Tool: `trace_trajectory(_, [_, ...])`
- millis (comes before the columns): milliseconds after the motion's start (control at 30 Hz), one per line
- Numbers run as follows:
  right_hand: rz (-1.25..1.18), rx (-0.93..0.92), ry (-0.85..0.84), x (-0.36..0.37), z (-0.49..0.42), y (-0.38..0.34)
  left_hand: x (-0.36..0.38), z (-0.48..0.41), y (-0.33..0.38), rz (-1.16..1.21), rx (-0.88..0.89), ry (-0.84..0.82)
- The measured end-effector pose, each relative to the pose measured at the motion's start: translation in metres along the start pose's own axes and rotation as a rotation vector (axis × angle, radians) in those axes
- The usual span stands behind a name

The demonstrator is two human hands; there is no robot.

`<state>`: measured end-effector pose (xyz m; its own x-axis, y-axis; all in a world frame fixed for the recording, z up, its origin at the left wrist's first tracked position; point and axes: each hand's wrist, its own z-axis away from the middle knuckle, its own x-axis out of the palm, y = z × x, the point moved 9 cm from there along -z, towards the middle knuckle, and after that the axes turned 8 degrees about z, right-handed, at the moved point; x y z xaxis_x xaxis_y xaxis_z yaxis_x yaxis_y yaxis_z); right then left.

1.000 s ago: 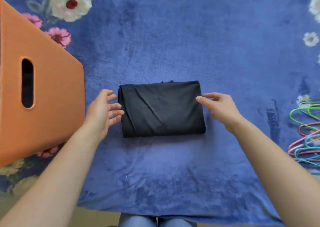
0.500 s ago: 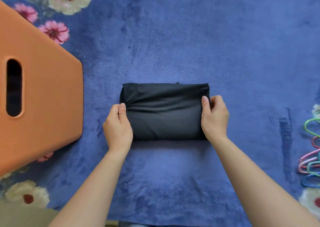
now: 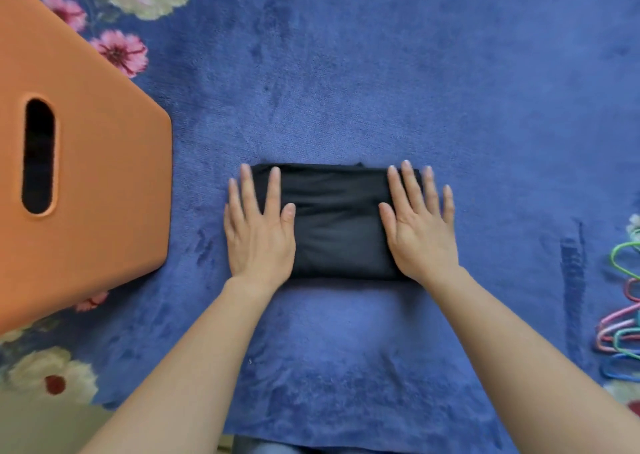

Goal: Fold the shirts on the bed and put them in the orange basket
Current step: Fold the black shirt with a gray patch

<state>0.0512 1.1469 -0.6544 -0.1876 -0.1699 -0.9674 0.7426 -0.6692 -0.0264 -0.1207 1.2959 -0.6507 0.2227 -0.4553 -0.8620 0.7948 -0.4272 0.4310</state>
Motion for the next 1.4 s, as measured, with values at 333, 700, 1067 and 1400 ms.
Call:
trace_trajectory(333, [-1.175, 0.659, -0.392, -0.008, 0.051, 0.034, -0.010, 0.051, -0.028, 1.189, -0.798, -0.168])
trace_trajectory(700, [-1.596, 0.308, -0.675, -0.162, 0.110, -0.030, -0.158, 0.147, 0.030, 1.717, -0.751, -0.450])
trace_trajectory(1067, [-1.422, 0.054, -0.683, -0.284, 0.093, -0.172, -0.328, 0.149, -0.042, 1.725, -0.496, -0.350])
trace_trajectory(1400, [-0.772, -0.175, -0.378, -0.307, -0.035, -0.379, -0.374, 0.094, -0.213, 1.703, -0.861, 0.004])
